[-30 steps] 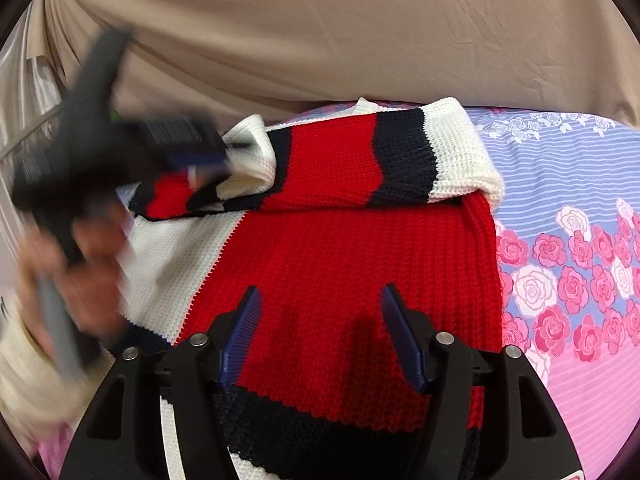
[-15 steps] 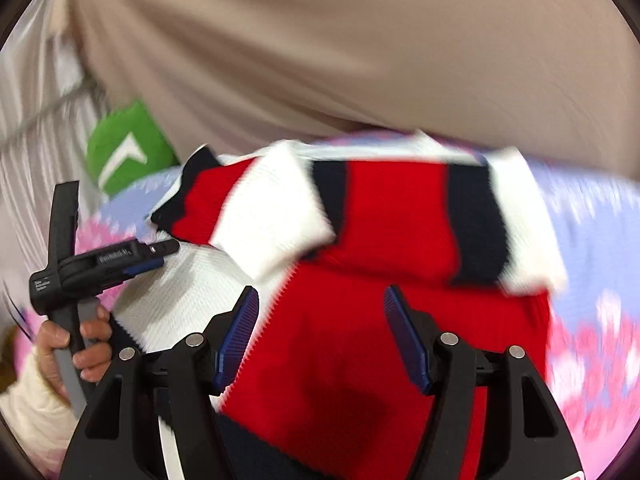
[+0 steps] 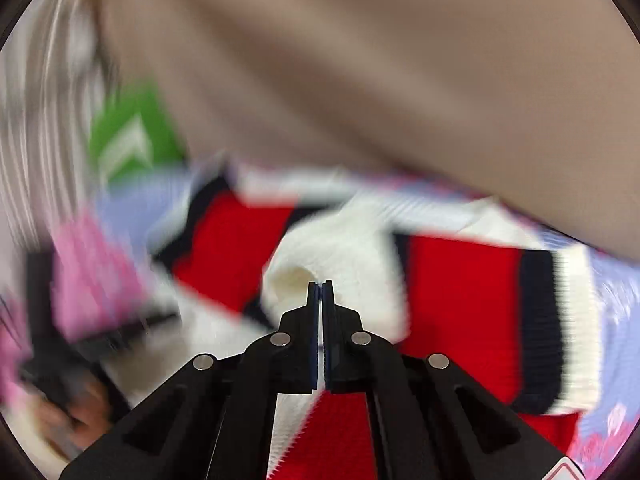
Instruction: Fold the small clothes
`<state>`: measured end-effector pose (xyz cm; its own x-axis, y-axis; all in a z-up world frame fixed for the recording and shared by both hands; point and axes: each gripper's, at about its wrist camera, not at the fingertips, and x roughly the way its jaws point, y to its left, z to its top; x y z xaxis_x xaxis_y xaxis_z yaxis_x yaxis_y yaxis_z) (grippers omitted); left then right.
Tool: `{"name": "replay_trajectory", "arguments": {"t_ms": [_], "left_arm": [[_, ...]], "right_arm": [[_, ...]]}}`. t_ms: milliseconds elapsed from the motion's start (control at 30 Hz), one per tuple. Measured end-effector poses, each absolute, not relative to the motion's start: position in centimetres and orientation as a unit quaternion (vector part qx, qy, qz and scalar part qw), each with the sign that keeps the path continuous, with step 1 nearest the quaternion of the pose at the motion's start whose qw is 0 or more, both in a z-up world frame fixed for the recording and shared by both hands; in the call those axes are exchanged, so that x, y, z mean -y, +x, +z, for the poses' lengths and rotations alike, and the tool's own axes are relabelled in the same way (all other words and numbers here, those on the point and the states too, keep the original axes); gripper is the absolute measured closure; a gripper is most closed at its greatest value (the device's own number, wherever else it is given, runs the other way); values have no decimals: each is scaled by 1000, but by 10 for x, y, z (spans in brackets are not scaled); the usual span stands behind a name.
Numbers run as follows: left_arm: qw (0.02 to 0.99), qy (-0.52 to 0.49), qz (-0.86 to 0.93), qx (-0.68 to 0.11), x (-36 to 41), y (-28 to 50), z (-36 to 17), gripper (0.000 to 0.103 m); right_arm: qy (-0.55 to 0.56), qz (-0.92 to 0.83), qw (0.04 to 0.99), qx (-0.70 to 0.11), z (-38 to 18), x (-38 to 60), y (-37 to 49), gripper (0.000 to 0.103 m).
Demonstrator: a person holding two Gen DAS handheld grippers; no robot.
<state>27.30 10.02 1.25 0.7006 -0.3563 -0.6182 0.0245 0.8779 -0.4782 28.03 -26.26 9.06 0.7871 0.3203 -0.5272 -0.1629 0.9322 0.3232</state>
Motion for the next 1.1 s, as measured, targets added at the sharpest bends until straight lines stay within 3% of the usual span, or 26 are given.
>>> {"name": "replay_trajectory", "arguments": {"t_ms": [167,300,333,367,433,600,633,667,700,833,900,1033,1100], "left_arm": [[868,-283,-134,-385,-119,282,21,51],[859,-319,-125,-380,-137,294,31,51],[860,-322,-118,-378,-141,297,32,51],[858,-330,-112,-377,-147,302,33,51],[846,-359,-112,-379,-156,310,31,50],[801,-440,-119,-388,-171,323,17,50],[794,-452,-120,-390,-173,324,15,50],[790,-459,-121,-387,-175,323,15,50],[791,-459,-118,-386,-176,323,16,50],[815,-439,-98,-366,-178,318,32,50],[831,-412,-90,-362,-175,316,39,50],[835,-377,-85,-391,-152,325,31,56],[844,-360,-72,-390,-143,326,31,57]], "right_arm": [[199,22,907,-371,37,357,293,102],[269,70,890,-360,22,369,283,88],[271,80,891,-355,23,366,283,72],[271,85,893,-350,24,361,283,48],[266,92,891,-357,21,347,290,35],[214,96,886,-399,13,304,323,36],[196,95,892,-396,19,296,323,45],[187,98,896,-391,26,290,323,79],[193,111,899,-377,39,289,321,96],[232,141,929,-251,101,313,271,95],[218,99,943,-232,107,330,259,95],[190,15,910,-368,40,354,298,95],[213,24,908,-360,34,359,288,95]]}}
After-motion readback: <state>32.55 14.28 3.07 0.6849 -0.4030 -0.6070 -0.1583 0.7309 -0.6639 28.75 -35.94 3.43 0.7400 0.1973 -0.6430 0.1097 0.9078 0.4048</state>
